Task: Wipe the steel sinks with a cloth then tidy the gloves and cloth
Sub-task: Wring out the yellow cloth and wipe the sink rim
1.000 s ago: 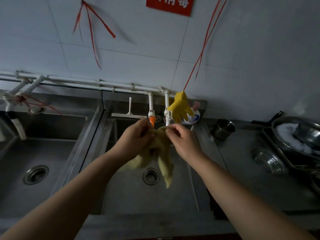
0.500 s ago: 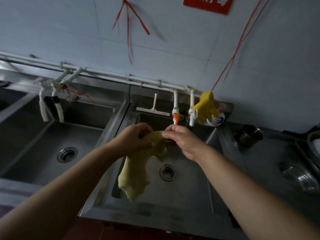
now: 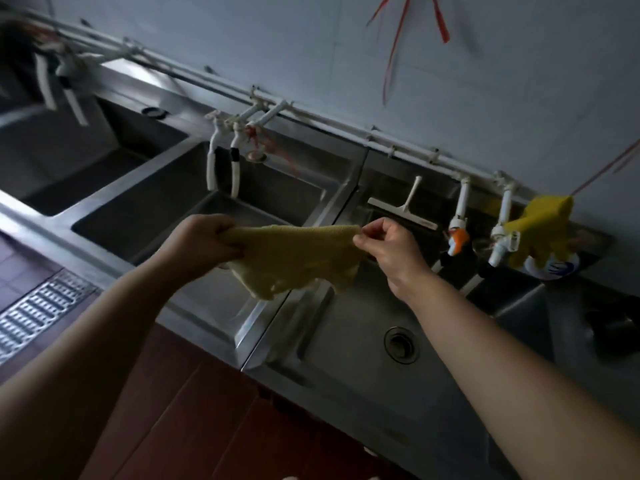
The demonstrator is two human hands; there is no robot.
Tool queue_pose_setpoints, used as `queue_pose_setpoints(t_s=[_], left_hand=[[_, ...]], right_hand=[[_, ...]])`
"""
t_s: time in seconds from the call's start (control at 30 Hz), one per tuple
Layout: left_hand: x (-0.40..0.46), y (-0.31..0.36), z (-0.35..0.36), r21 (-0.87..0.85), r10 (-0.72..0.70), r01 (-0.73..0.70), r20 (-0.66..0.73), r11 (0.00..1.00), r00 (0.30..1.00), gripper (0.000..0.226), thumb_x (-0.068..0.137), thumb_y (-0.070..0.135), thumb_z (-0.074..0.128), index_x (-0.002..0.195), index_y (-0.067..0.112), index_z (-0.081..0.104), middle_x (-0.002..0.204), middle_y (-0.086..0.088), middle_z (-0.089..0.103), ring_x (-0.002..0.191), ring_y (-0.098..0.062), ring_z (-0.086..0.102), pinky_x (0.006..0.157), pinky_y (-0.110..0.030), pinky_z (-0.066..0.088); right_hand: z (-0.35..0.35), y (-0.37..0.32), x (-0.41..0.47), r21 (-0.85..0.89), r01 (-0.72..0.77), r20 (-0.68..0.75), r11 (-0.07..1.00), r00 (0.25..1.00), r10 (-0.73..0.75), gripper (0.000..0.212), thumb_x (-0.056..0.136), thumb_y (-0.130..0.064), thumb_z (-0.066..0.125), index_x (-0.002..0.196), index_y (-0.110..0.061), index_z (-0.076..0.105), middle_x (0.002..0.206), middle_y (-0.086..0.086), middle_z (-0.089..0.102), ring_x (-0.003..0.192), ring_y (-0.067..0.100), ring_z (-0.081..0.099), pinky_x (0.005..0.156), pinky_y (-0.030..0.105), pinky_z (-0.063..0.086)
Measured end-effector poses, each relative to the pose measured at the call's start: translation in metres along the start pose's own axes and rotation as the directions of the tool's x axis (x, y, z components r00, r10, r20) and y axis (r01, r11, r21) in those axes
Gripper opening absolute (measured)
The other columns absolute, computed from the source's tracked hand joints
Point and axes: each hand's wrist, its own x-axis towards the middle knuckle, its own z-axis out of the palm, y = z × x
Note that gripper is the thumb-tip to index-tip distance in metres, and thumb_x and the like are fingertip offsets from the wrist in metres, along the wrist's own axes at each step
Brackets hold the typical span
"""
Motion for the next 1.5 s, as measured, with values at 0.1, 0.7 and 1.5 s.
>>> queue_pose_setpoints(t_s=[0.1,0.7,1.5], left_hand=[[-0.02,-0.026,-0.008,-0.081,-0.048,0.05,0.02,0.996,0.999,0.023,0.075,0.012,0.074,0.076,0.03,0.06,0.072,0.005,0.059,0.061,-0.003,0.058,0.051,-0.015,0.042],[-0.055,-0.145,0.067,0.223,-0.438,0.384,0.304,0.896,0.846,0.013,0.075,0.011,0.063,0.068,0.021,0.059,0.064,0.008,0.06,0.061,-0.008,0.059,0.052,-0.018,0.046],[-0.136,-0.125,0.177,-0.023,-0.745,0.746,-0.077,0.666,0.663,0.048,0.079,0.046,0.067,0.118,0.024,0.05,0.115,0.004,0.047,0.108,-0.015,0.052,0.078,-0.029,0.045]], right_hand=[[0.015,0.016,-0.001,0.03,-0.057,0.117,0.998,0.992,0.053,0.017,0.08,-0.005,0.069,0.087,-0.018,0.06,0.084,-0.003,0.061,0.078,0.004,0.062,0.064,0.016,0.048],[0.107,0.116,0.018,-0.571,-0.009,0.347,0.821,0.904,0.251,0.018,0.079,-0.016,0.071,0.073,-0.025,0.057,0.078,-0.005,0.06,0.078,0.013,0.057,0.061,0.023,0.045],[0.214,0.13,0.021,-0.743,0.635,0.652,0.214,0.758,0.018,0.023,0.086,-0.037,0.061,0.103,-0.023,0.064,0.114,0.001,0.056,0.111,0.025,0.039,0.092,0.039,0.029]])
